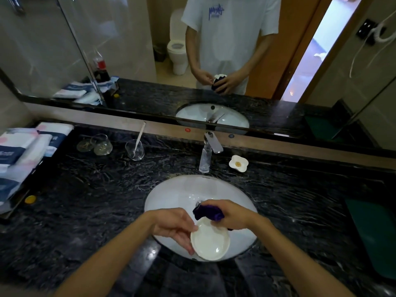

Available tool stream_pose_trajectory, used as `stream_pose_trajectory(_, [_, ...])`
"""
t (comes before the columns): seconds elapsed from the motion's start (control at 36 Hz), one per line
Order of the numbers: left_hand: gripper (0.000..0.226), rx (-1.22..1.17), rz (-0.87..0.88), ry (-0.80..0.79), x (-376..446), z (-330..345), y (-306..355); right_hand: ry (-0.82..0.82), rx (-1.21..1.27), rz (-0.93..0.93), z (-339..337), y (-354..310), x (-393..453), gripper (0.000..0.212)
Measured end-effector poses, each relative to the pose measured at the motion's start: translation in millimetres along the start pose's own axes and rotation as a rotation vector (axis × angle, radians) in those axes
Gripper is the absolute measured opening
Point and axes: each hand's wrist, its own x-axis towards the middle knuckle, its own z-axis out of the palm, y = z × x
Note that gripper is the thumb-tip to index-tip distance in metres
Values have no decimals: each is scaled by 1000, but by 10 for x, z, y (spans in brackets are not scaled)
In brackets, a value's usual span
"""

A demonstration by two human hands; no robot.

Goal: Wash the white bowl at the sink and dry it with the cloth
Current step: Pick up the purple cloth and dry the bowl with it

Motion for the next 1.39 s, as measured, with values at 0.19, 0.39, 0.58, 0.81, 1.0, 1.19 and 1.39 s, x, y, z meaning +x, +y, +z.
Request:
stream_pose_trajectory(0.19, [39, -82, 112, 129, 55, 7, -197, 210, 189, 110, 121, 46, -61, 57])
stream_pose_trajectory(0.39, [27, -367, 273, 422, 188, 185, -514, 617, 555, 312, 654, 47, -171, 63])
stream_pose_trajectory(0.58, [24, -523, 328, 493, 293, 417, -768, 694, 647, 388, 904, -40, -219, 57])
stream_pose_trajectory(0.81, [31, -33, 109, 242, 77, 120, -376, 178, 243, 212, 349, 74, -226, 59])
stream_pose_trajectory(1.0, [21, 139, -37, 85, 53, 130, -66, -38, 7, 139, 9, -87, -152, 63])
stream_pose_trajectory(1.19, [33, -29, 82, 160, 118, 169, -306, -53, 10, 185, 24, -43, -140, 63])
stream_pose_trajectory(1.39, [28, -386, 271, 414, 184, 214, -518, 415, 435, 335, 378, -18, -171, 62])
